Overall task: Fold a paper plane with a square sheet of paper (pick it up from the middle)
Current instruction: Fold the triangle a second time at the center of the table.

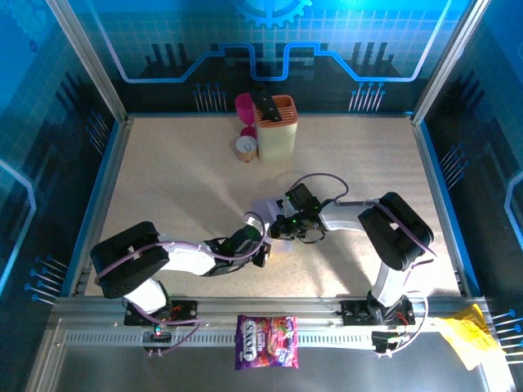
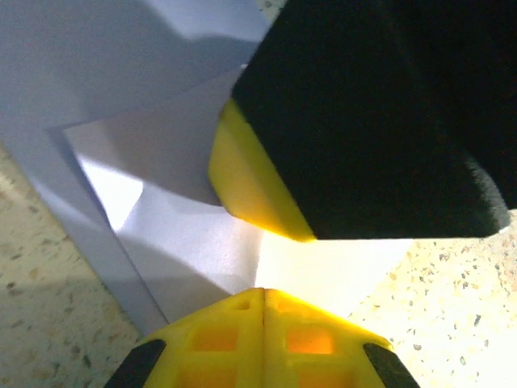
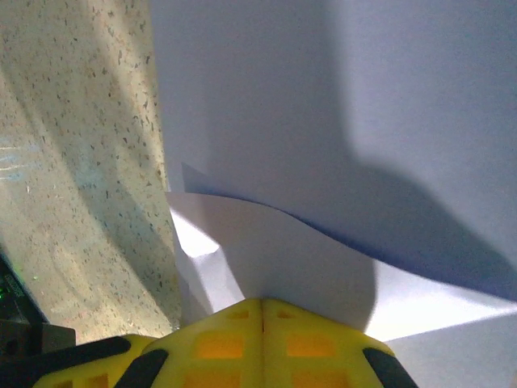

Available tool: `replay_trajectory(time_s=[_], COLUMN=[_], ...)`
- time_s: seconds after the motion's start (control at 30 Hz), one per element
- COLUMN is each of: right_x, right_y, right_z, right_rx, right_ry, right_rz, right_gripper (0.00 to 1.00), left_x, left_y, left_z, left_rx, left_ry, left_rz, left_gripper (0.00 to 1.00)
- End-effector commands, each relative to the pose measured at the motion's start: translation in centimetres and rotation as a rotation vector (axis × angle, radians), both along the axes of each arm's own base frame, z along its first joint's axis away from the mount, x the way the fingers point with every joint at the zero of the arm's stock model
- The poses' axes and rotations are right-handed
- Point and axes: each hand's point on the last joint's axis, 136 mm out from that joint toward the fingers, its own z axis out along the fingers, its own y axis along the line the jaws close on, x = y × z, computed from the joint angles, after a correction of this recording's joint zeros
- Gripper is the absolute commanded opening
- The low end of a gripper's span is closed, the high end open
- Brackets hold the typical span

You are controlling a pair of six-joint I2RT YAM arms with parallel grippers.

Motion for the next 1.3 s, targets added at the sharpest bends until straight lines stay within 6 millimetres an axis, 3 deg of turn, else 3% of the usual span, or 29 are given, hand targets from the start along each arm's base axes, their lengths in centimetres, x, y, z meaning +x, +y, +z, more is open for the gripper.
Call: replay_trajectory(time_s=[0.0,0.23,0.43,0.7,0.83,1.0,1.27], right_x=[-0.2,-0.3,-0.5,-0.7,-0.7,-1.0,-1.4], right_y=[-3.2,-3.3,-3.5,-3.9,-3.7,-3.9,-4.0], right_z=[-3.4,-3.7,-3.8,-4.2,-4.3,-4.7,-5.4], right_rx=[-0.139,-0.138,-0.141,-0.140,-0.134,-0.138,-0.141], right_ry=[0.049,0.057,0.064,0.073,0.076,0.083,0.096], right_rz=[-0.075,-0.083,-0.083,-0.090,-0.086,-0.082,-0.081], right_gripper=[0.00,0.00,0.00,0.00,0.00,0.00,0.00], left_x=[-5.2,-7.9,-10.0,-10.2,-8.5,-4.8,-0.6], left_y=[5.2,5.8,8.3,10.4,9.1,5.7,0.9], left_z=[-5.7,-6.7,-7.6,-5.9,-3.0,0.8,3.0], left_rx=[0.211,0.238,0.263,0.255,0.199,0.082,0.028], left_ry=[0.210,0.261,0.305,0.280,0.198,0.121,0.059], left_rz=[0.006,0.010,0.075,0.138,0.137,0.118,0.013], left_gripper=[0.00,0.00,0.00,0.00,0.00,0.00,0.00])
